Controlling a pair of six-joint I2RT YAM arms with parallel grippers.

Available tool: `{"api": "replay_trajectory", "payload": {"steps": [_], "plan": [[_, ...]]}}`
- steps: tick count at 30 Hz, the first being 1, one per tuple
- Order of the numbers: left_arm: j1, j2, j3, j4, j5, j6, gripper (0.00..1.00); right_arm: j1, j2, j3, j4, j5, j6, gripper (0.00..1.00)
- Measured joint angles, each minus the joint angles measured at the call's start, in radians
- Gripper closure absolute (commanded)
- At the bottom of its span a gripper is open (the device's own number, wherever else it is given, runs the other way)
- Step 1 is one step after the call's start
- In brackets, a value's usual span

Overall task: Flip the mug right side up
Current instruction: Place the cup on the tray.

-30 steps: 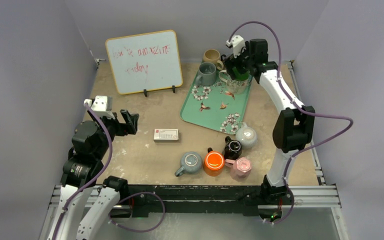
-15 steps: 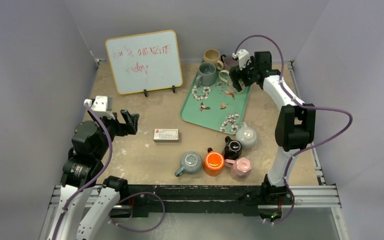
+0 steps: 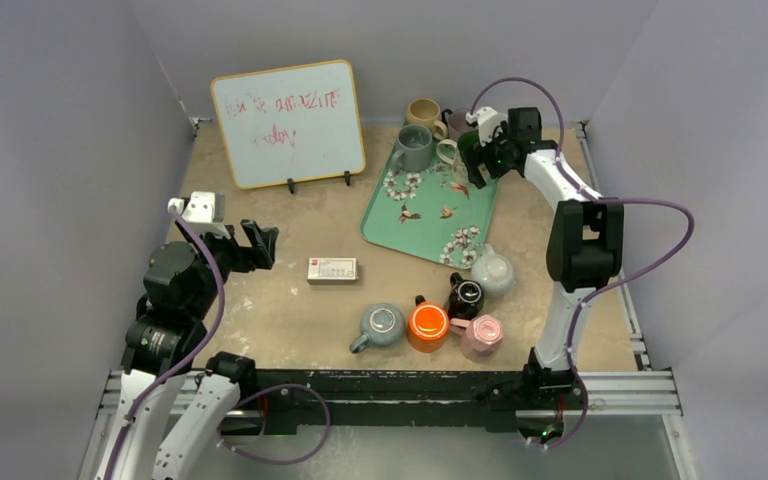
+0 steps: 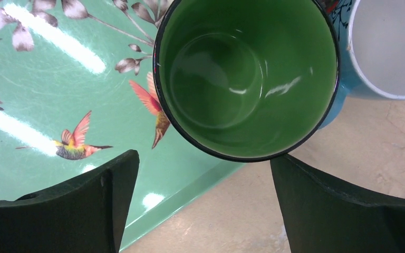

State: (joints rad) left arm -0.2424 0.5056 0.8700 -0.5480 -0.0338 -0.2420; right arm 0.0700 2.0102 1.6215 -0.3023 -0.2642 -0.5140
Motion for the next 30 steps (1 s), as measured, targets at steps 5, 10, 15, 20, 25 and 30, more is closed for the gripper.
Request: {"api": "replay_trajectory", "payload": {"steps": [5, 10, 15, 20, 25, 30], "plan": [[0.0, 0.0, 0.0, 0.0, 0.0, 0.0, 0.16, -0.001, 0.002, 0.005, 0.001, -0.023, 0.007, 0.08], [0.0, 0.0, 0.0, 0.0, 0.0, 0.0, 0.16, -0.002, 0.032, 0.034, 0.016, -0.043, 0.011, 0.11], [0.0, 0.0, 0.0, 0.0, 0.001, 0.0, 0.16, -0.002, 0.036, 0.034, 0.019, -0.071, 0.038, 0.13], [0.007, 0.0, -0.001, 0.0, 0.005, 0.0, 0.16, -0.003, 0.036, 0.033, 0.025, -0.09, 0.072, 0.17], [0.007, 0.0, -0.001, 0.0, 0.007, 0.0, 0.16, -0.003, 0.036, 0.033, 0.024, -0.092, 0.112, 0.2], [0.008, 0.0, -0.001, 0.0, 0.008, 0.0, 0.16, -0.003, 0.036, 0.033, 0.025, -0.091, 0.164, 0.24]]}}
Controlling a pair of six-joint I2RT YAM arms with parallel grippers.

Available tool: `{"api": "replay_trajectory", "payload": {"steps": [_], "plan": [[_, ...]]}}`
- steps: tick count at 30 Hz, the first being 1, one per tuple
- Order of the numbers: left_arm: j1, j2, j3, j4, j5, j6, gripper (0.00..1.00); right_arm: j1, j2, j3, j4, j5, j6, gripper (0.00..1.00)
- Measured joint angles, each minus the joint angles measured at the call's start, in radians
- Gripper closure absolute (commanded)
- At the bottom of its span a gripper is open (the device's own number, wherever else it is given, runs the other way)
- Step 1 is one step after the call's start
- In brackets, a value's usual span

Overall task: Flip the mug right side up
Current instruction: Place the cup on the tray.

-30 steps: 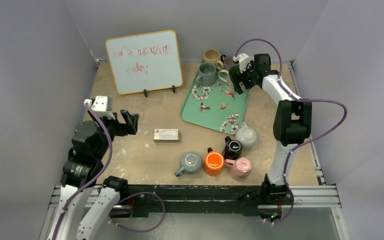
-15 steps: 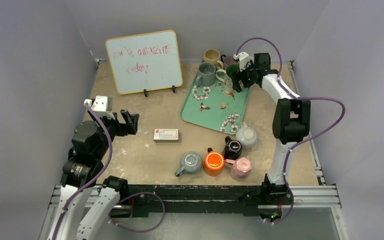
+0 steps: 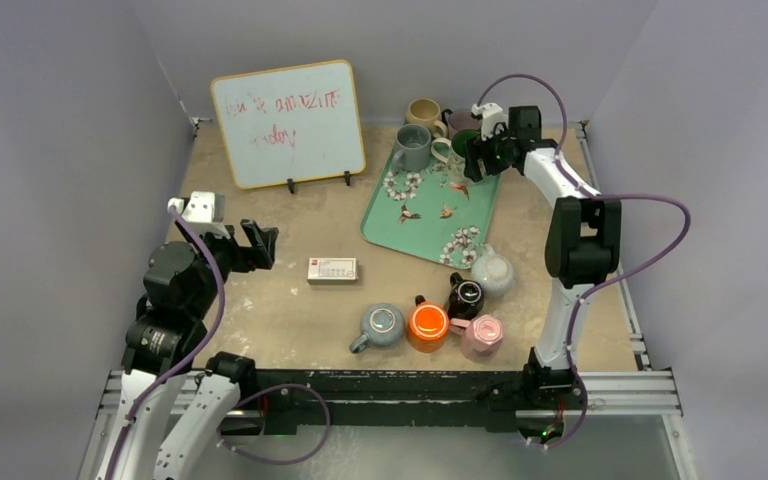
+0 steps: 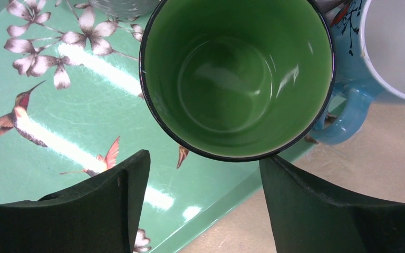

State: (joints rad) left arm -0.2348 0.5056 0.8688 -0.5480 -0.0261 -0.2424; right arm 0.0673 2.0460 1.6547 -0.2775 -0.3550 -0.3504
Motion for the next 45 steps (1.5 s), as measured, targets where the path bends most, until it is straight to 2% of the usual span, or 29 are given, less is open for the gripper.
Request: {"api": "replay_trajectory", "payload": {"steps": [20, 28, 45], "plan": [[0.0, 0.0, 0.0, 0.0, 0.0, 0.0, 0.16, 0.052, 0.032, 0.011, 0.026, 0.119, 0.217, 0.38], [0.0, 0.0, 0.0, 0.0, 0.0, 0.0, 0.16, 0.092, 0.055, 0.011, 0.058, 0.136, 0.283, 0.39], [0.0, 0.0, 0.0, 0.0, 0.0, 0.0, 0.16, 0.094, 0.111, 0.038, 0.064, 0.128, 0.314, 0.37]]}}
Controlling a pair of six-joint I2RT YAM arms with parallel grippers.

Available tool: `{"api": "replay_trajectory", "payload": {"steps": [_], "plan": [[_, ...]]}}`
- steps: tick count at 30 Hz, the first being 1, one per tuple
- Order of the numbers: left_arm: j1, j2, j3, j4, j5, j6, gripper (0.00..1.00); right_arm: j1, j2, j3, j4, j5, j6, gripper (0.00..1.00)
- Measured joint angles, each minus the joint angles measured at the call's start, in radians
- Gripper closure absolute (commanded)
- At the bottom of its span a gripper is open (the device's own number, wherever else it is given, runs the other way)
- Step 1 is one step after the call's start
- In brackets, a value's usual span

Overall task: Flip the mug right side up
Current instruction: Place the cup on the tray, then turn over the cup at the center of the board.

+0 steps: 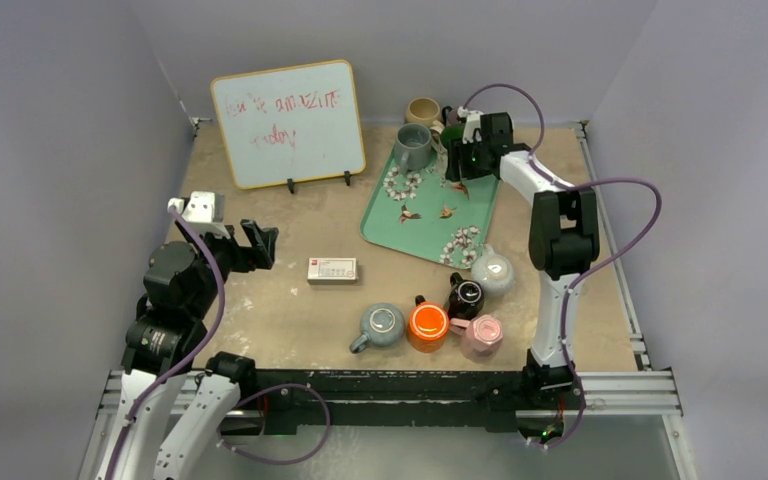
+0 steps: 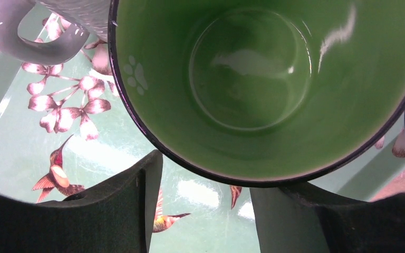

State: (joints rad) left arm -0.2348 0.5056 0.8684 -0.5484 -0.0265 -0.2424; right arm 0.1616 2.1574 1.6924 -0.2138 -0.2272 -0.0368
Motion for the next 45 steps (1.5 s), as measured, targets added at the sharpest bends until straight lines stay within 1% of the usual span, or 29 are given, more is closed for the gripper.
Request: {"api": "replay_trajectory", "payload": {"steps": [6, 12, 16, 19, 25, 27, 31, 33, 37, 40, 45], "plan": [[0.0, 0.003, 0.0, 0.0, 0.0, 0.0, 0.16, 0.0, 0.0, 0.002, 0.003, -0.022, -0.001, 0.33], [0.0, 0.005, 0.0, 0.0, 0.0, 0.0, 0.16, 0.003, -0.014, 0.002, -0.002, -0.023, -0.005, 0.25], [0.001, 0.009, 0.0, 0.0, 0.0, 0.0, 0.17, 0.015, -0.068, 0.0, -0.02, 0.026, -0.006, 0.25], [0.002, 0.01, 0.0, 0.0, 0.0, 0.0, 0.17, 0.023, -0.119, 0.002, -0.044, 0.056, 0.031, 0.25], [0.003, 0.015, 0.0, 0.0, 0.001, 0.0, 0.17, 0.03, -0.179, 0.013, -0.137, 0.048, 0.14, 0.24], [0.003, 0.024, 0.0, 0.0, 0.013, -0.001, 0.19, 0.036, -0.205, -0.012, -0.151, 0.043, 0.163, 0.24], [0.004, 0.078, 0.0, -0.009, 0.102, -0.028, 0.24, 0.061, -0.282, -0.096, -0.164, 0.03, 0.196, 0.25], [0.004, 0.126, 0.0, -0.021, 0.183, -0.058, 0.26, 0.082, -0.33, -0.143, -0.162, 0.017, 0.212, 0.25], [0.002, 0.226, 0.0, -0.038, 0.338, -0.119, 0.28, 0.116, -0.427, -0.21, -0.15, -0.022, 0.239, 0.21], [-0.015, 0.28, -0.008, -0.049, 0.391, -0.161, 0.29, 0.126, -0.494, -0.243, -0.122, -0.045, 0.243, 0.2], [-0.093, 0.286, -0.028, -0.06, 0.417, -0.214, 0.32, 0.123, -0.623, -0.302, -0.058, -0.053, 0.251, 0.18]]}}
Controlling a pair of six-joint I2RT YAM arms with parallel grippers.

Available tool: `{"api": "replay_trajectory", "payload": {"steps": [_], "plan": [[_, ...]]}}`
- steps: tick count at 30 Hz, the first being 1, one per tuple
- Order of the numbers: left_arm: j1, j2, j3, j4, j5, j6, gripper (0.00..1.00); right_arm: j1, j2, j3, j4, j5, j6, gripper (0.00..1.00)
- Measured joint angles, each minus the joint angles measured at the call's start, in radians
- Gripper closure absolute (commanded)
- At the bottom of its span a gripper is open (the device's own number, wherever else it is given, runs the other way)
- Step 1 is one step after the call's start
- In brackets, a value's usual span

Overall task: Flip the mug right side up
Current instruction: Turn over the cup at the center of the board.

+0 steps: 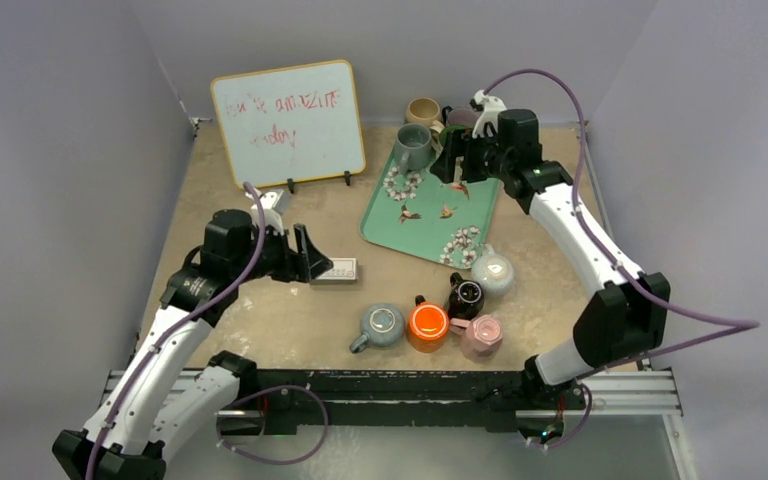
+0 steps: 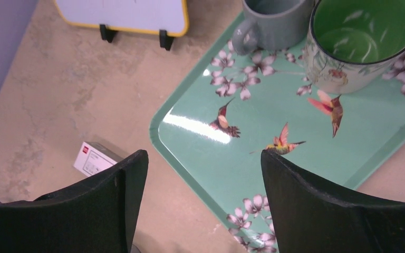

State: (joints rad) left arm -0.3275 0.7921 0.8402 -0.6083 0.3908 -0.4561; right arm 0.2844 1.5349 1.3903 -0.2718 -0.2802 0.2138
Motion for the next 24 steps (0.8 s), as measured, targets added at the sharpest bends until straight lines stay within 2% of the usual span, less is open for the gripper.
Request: {"api": "replay_trajectory", "payload": {"steps": [5, 13, 16, 24], "plan": [[-0.095, -0.006, -0.053, -0.001, -0.021, -0.028, 0.33, -0.003, -0.084, -0.019, 0.053, 0.0, 0.015, 0.09], [-0.334, 0.061, -0.118, 0.006, -0.113, -0.051, 0.36, -0.003, -0.167, -0.075, 0.098, 0.007, 0.027, 0.07], [-0.457, 0.113, -0.118, 0.035, -0.177, -0.05, 0.36, -0.003, -0.175, -0.089, 0.104, 0.029, 0.026, 0.05], [-0.7, 0.291, -0.117, 0.132, -0.311, -0.04, 0.42, -0.003, -0.187, -0.112, 0.106, 0.084, 0.02, 0.01]]}}
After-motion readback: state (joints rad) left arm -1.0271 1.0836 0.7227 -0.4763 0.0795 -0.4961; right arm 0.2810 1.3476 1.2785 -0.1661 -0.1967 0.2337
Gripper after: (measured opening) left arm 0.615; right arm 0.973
